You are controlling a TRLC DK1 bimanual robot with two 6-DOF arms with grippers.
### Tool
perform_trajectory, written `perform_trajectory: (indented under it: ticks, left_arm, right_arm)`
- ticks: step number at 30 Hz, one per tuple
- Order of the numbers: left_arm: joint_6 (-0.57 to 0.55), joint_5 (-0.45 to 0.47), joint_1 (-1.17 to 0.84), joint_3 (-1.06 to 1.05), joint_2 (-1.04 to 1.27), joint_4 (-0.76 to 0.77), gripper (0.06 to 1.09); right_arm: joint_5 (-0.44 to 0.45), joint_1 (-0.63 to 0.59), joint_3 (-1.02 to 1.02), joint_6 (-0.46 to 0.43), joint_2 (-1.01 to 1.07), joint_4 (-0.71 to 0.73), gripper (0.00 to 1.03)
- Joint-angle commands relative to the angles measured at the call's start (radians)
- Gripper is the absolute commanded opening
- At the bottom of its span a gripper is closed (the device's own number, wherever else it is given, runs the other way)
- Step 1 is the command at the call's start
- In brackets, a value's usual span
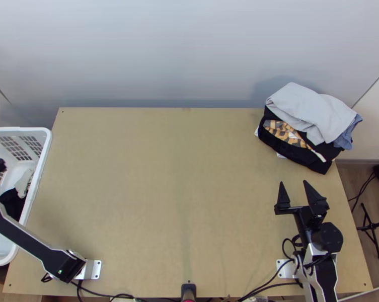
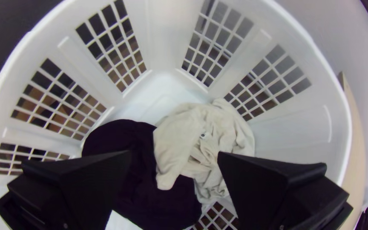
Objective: Fold the t-shirt
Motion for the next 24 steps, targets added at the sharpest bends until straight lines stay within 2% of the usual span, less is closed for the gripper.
perform_trajectory:
  ticks: [1, 10, 15, 18, 20, 22, 23, 24]
  left_arm:
    - [0.143, 0.013, -0.024, 0.113, 0.224, 0.042, 1.04]
    - [0.231, 0.006, -0.071, 0.145, 0.323, 0.099, 1.03]
    - [0.246, -0.111, -0.087, 0.159, 0.382, 0.108, 1.03]
    - [0.243, -0.111, -0.082, 0.160, 0.389, 0.096, 1.03]
    - [0.246, -0.111, -0.076, 0.160, 0.393, 0.080, 0.93]
    - [0.246, -0.111, -0.068, 0.165, 0.399, 0.085, 0.74]
    - [0.245, -0.111, -0.067, 0.165, 0.398, 0.086, 0.58]
    - [0.235, -0.109, -0.063, 0.165, 0.390, 0.114, 0.34]
  right_arm:
    - [0.000, 0.000, 0.000, 0.000, 0.000, 0.000, 0.99]
    - [0.000, 0.000, 0.000, 0.000, 0.000, 0.000, 0.99]
    - [0.000, 0.000, 0.000, 0.000, 0.000, 0.000, 0.99]
    - [0.000, 0.000, 0.000, 0.000, 0.000, 0.000, 0.99]
    - [0.000, 0.000, 0.000, 0.000, 0.000, 0.000, 0.99]
    - [0.000, 0.000, 0.000, 0.000, 0.000, 0.000, 0.99]
    - [0.000, 0.000, 0.000, 0.000, 0.000, 0.000, 0.99]
    - [0.000, 0.000, 0.000, 0.000, 0.000, 0.000, 0.99]
